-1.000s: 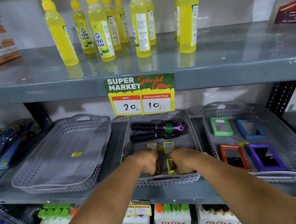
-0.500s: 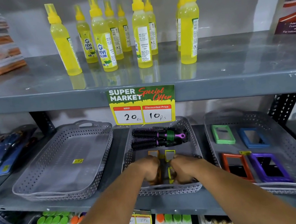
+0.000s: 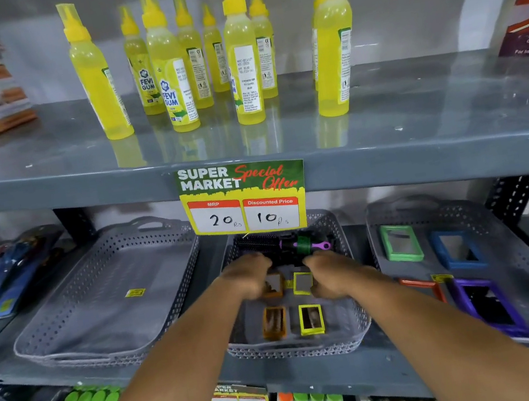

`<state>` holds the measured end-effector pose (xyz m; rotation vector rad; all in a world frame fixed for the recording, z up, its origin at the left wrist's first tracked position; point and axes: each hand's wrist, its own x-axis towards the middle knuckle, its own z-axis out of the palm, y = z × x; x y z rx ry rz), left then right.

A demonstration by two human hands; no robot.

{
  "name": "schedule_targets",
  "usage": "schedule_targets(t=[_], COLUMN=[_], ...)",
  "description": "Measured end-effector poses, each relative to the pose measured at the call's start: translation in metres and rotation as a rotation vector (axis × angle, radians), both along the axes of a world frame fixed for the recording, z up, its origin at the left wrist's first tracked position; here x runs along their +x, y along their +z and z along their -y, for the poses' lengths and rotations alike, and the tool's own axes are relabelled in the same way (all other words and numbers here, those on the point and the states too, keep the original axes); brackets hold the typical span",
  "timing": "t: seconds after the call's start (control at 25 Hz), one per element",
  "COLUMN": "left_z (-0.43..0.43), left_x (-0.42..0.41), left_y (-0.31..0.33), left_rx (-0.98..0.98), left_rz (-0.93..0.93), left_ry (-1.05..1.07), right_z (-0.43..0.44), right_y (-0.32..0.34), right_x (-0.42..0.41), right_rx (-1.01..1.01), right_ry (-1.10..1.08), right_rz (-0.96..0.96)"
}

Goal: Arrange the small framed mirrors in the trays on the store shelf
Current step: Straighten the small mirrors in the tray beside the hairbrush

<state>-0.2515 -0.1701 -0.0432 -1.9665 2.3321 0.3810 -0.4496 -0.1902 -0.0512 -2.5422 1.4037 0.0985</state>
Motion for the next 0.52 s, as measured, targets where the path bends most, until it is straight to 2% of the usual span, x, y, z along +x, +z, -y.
schedule_targets(t=[0.52], left_z=[0.031], left_x=[-0.016], left_y=[-0.019], left_rx=[0.115], left_rz=[0.078], left_ry=[-0.091], right_z=[0.048], right_y=[-0.047], right_x=[0.008], right_rx=[0.128], right_ry=[-0.079], right_rz=[0.096])
